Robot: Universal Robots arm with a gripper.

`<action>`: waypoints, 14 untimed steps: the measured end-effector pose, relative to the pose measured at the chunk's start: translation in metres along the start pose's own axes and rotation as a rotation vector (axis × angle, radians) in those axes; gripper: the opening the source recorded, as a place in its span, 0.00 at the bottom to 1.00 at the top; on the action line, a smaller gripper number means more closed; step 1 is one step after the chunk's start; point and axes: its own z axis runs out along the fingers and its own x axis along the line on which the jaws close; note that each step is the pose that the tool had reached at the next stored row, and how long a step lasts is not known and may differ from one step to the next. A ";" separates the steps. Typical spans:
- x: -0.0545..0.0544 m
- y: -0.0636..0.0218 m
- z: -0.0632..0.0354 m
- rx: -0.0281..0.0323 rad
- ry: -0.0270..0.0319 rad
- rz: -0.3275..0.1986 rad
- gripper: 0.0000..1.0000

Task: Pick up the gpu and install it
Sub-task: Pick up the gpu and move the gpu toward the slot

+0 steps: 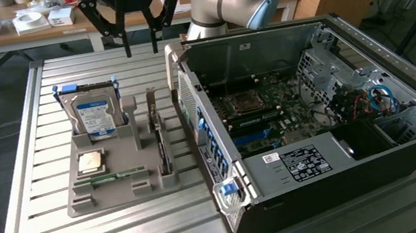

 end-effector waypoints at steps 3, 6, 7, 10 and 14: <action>0.000 -0.0001 0.0038 0.0000 0.0003 -0.001 0.49; 0.000 -0.0002 0.0079 -0.0001 0.0007 -0.002 0.49; 0.000 -0.0002 0.0091 -0.0001 0.0008 -0.003 0.49; 0.000 -0.0003 0.0108 0.0001 0.0011 -0.004 0.49; 0.000 -0.0003 0.0109 0.0000 0.0011 -0.004 0.49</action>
